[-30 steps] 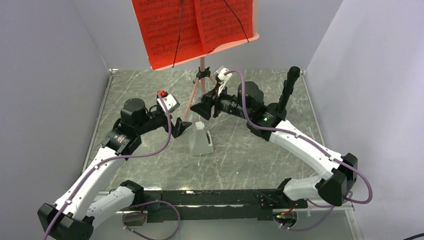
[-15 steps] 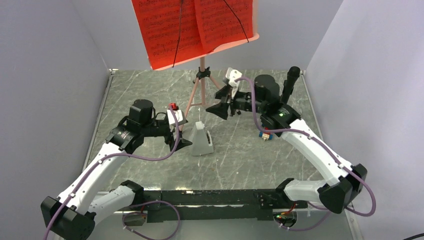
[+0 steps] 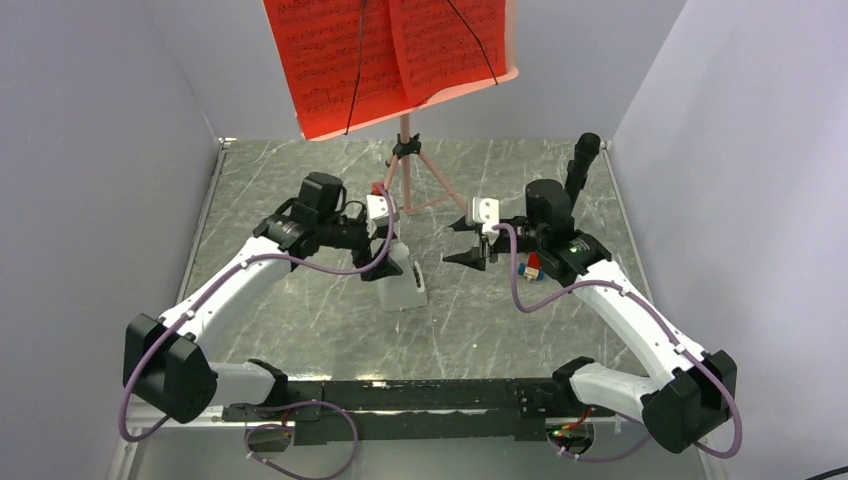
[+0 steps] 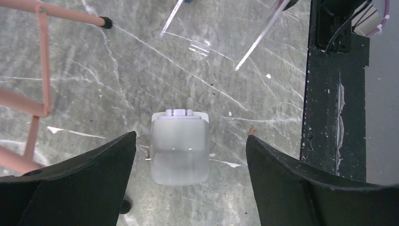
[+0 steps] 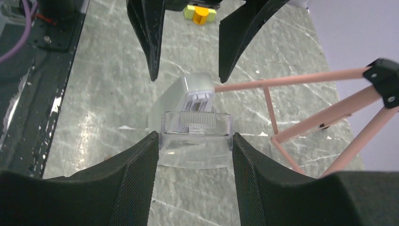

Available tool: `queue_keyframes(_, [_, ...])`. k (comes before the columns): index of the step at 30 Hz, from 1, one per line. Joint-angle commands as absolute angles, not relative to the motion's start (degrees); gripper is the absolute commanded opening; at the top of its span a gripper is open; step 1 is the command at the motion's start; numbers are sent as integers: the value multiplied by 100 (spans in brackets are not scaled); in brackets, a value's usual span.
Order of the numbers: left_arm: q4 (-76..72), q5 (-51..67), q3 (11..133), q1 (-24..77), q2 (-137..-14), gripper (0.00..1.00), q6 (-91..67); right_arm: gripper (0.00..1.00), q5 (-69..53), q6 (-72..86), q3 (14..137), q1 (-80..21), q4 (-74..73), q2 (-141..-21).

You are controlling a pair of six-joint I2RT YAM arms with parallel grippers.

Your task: Pack up the instrument practice props

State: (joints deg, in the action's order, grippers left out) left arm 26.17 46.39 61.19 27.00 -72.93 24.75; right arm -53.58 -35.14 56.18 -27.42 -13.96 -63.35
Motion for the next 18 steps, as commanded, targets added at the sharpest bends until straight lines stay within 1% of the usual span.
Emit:
queue_keyframes(1, [2730, 4610, 6347, 2986, -7467, 90, 2512, 0, -5980, -4341, 5419, -2595, -938, -6238])
queue_keyframes(4, [2649, 4377, 6292, 3060, -7520, 88, 2369, 0, -6182, -4374, 5238, -2584, -878, -6224])
queue_keyframes(6, [2485, 4195, 6202, 3065, -7544, 84, 2188, 0, -6348, -4604, 5200, -2587, -1038, -6237])
queue_keyframes(11, [2917, 4215, 6292, 3068, -7798, 67, 2501, 0, -6595, -5521, 5375, -2593, -1538, -6628])
queue_keyframes(14, [3111, 4252, 6332, 3061, -7866, 57, 2747, 0, -6720, -5605, 5725, -2597, -1799, -7037])
queue_keyframes(16, [3106, 4220, 6315, 3065, -7835, 52, 2830, 0, -6752, -5650, 5930, -2616, -1914, -7264])
queue_keyframes(17, [3105, 4225, 6307, 3062, -7817, 49, 2868, 0, -6745, -5656, 5999, -2631, -1937, -7357])
queue_keyframes(18, [3139, 4257, 6301, 3053, -7814, 43, 2957, 0, -6718, -5683, 6044, -2644, -1944, -7437])
